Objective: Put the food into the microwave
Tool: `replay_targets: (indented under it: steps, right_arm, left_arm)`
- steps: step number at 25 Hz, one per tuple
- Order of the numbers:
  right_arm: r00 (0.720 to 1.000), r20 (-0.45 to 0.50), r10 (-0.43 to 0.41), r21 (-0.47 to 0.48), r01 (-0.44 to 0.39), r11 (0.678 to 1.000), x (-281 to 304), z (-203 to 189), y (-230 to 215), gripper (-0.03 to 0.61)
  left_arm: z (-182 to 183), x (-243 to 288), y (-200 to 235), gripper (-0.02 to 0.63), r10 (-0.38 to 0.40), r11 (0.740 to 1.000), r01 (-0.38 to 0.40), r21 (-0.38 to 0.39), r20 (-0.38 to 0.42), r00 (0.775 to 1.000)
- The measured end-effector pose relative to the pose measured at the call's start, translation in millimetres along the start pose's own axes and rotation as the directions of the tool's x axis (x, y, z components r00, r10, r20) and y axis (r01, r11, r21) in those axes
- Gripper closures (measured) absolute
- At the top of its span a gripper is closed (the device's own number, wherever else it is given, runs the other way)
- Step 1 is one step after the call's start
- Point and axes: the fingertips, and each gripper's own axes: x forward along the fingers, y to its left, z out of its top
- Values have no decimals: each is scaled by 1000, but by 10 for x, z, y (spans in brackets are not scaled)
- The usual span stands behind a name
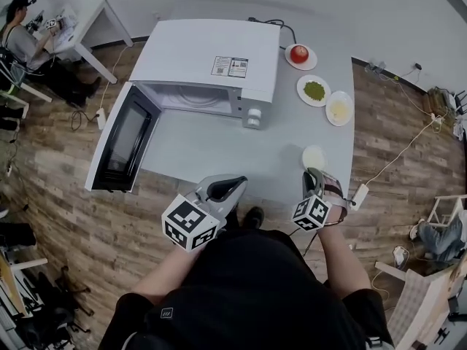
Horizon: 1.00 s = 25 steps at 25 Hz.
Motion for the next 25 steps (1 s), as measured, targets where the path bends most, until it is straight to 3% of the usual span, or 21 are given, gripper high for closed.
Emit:
replay_targets:
  steps: [5, 10, 19, 25]
  right_arm:
    - [994, 107, -17, -40, 21, 999, -140, 316, -81, 506]
    - [986, 166, 13, -94, 3, 996, -201, 598, -2, 506]
    - [970, 242, 17, -140, 18, 990, -303, 1534, 131, 508]
    - [969, 247, 18, -142, 18, 990, -229, 2402, 379, 508]
  left_arm:
    - [65, -136, 63, 606, 71, 996, -71, 61, 3, 997]
    - [153, -295, 170, 606, 110, 991, -113, 74, 42, 993]
    - [228, -828, 604, 606, 112, 989, -121, 88, 97, 989]
    - [233, -1244, 920, 606, 38, 993, -49, 103, 107, 994]
